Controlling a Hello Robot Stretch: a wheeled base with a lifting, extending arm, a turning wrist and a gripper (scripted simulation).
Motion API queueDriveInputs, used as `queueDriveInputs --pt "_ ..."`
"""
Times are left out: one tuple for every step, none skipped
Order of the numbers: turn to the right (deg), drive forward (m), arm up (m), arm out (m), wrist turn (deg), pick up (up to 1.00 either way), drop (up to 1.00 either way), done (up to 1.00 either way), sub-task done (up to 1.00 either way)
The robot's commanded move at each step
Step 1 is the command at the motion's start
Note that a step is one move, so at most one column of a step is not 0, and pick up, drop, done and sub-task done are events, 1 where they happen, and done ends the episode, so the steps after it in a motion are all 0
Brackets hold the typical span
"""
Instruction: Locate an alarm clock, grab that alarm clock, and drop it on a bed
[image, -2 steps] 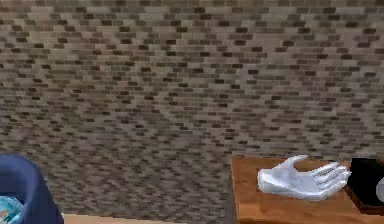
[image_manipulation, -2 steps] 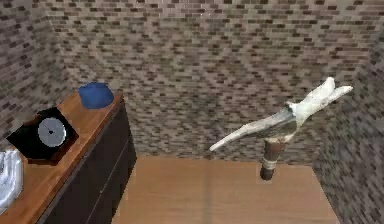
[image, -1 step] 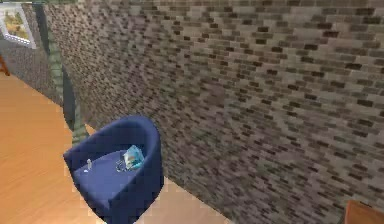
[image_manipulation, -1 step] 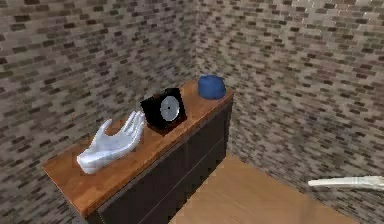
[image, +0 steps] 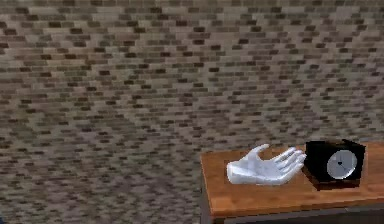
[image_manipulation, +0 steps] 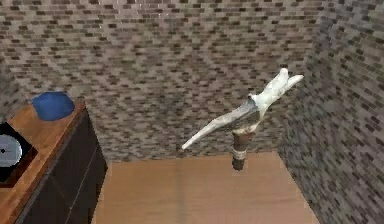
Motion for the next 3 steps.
queueDriveInputs --pt "33.0 0.0 0.0 0.0 0.0 0.0 0.0 0.0 0.0" --pt "0.0 0.3 0.0 0.0 0.0 0.0 0.0 0.0 0.0" --pt "-45.0 0.0 0.0 0.0 0.0 0.0 0.0 0.0 0.0"
